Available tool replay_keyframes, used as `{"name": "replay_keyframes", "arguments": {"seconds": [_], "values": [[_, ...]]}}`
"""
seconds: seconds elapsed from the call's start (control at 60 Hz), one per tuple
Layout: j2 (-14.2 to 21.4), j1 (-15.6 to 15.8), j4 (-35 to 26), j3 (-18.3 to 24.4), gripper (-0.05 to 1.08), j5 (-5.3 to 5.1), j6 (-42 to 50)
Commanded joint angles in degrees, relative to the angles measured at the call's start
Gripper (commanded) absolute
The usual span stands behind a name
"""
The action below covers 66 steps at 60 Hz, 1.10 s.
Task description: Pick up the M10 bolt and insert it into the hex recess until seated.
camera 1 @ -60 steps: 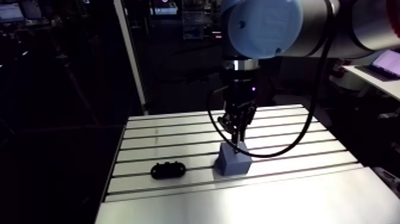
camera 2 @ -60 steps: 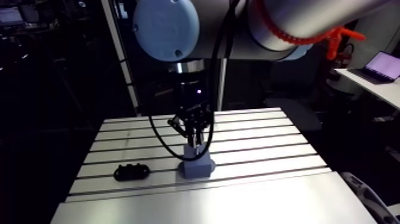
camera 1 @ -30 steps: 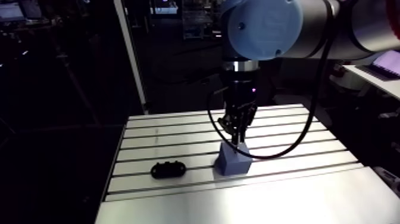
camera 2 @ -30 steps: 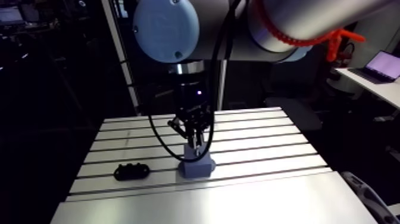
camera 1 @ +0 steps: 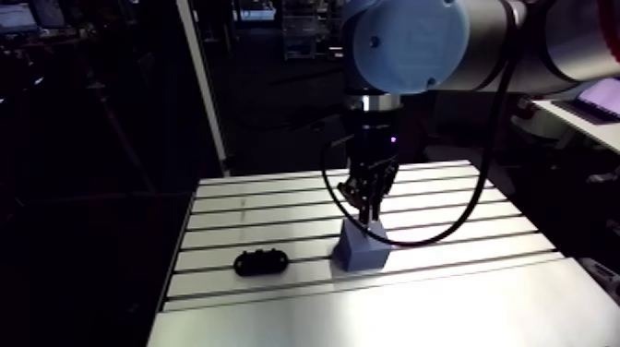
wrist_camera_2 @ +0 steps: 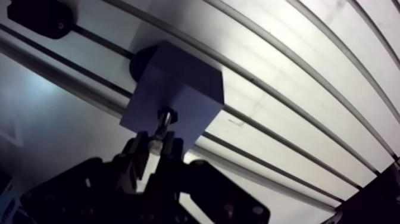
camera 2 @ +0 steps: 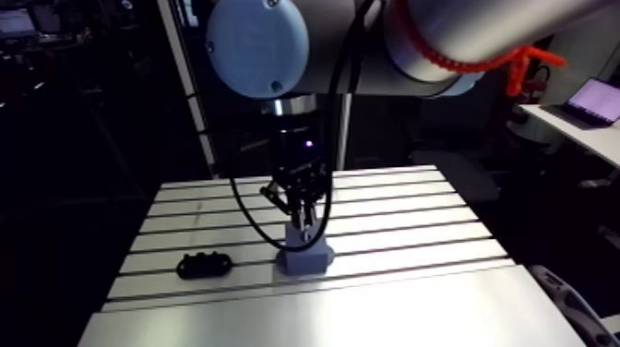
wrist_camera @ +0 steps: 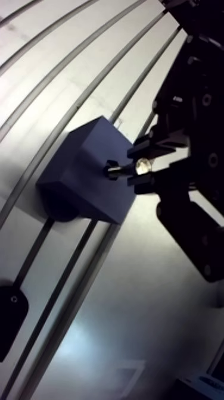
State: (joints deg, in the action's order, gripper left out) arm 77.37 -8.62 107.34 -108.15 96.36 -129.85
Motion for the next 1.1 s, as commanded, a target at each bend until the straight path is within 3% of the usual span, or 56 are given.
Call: {"name": "replay_keyframes", "arguments": {"seconds": [0.017, 1.1], "values": [[-0.15, -0.08, 0.10, 0.00, 1.08, 0.01, -0.01], [-0.60, -0.24, 0.10, 0.60, 1.08, -0.08, -0.10]]}}
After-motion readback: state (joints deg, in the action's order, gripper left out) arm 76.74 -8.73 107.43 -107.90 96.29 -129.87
